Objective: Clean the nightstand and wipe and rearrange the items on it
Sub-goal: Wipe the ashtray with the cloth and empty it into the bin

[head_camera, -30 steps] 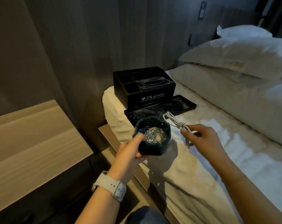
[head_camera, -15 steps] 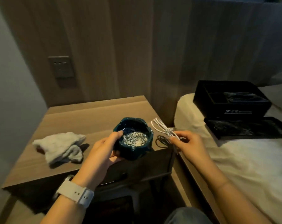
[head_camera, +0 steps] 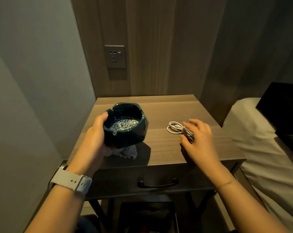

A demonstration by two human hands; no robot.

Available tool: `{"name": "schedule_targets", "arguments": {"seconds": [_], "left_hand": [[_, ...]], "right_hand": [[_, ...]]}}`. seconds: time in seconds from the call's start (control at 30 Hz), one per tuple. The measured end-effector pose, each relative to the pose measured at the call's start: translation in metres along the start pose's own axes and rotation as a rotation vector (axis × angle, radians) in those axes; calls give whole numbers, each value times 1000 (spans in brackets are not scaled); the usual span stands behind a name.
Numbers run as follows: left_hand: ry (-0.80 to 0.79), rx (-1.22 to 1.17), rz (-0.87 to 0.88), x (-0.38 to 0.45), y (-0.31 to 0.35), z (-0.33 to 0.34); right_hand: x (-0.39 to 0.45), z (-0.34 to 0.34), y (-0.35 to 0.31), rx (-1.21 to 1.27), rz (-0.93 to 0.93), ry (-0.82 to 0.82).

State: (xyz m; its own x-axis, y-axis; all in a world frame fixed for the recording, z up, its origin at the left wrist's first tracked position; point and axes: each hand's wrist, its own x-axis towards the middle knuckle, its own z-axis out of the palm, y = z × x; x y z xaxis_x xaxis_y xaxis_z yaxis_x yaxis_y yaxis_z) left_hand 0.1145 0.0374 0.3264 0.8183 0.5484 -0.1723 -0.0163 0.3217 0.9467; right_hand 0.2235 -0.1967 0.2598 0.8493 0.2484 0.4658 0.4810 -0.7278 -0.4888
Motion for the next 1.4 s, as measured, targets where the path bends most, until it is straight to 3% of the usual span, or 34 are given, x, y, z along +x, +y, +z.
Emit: {"name": "schedule_targets", "arguments": {"seconds": [0.1, 0.43, 0.6, 0.67, 0.77, 0.9, 0.97, 1.03, 1.1, 1.2, 1.27, 1.4], "left_hand": [[7, -50, 19, 10, 5, -17], [134, -115, 9, 9, -8, -102], [135, -94, 28, 10, -7, -127], [157, -96, 35, 11, -5, -133], [178, -126, 32, 12, -3, -140], [190, -152, 24, 13, -2, -143], [183, -160, 22, 15, -4, -142], [174, -152, 15, 15, -5, -140], [168, -131, 12, 16, -7, -139], [159, -106, 8, 17, -9, -139], [152, -101, 0, 16, -11, -138], [143, -105, -21, 14, -11, -138]], "right_hand": [[-9, -7, -18, 94, -83, 13], [-18, 18, -99, 188, -178, -182], [2, 51, -139, 191, 51, -315], [8, 62, -144, 221, 49, -387], [17, 58, -144, 115, -160, -258], [31, 26, -142, -215, -699, 80], [30, 17, -138, -307, -832, -97], [19, 13, -137, -309, -733, -455], [11, 8, -135, -209, -531, -598], [11, 9, -139, -78, -440, -376], [12, 17, -144, -111, -410, -337], [9, 39, -144, -259, -552, -264]]}}
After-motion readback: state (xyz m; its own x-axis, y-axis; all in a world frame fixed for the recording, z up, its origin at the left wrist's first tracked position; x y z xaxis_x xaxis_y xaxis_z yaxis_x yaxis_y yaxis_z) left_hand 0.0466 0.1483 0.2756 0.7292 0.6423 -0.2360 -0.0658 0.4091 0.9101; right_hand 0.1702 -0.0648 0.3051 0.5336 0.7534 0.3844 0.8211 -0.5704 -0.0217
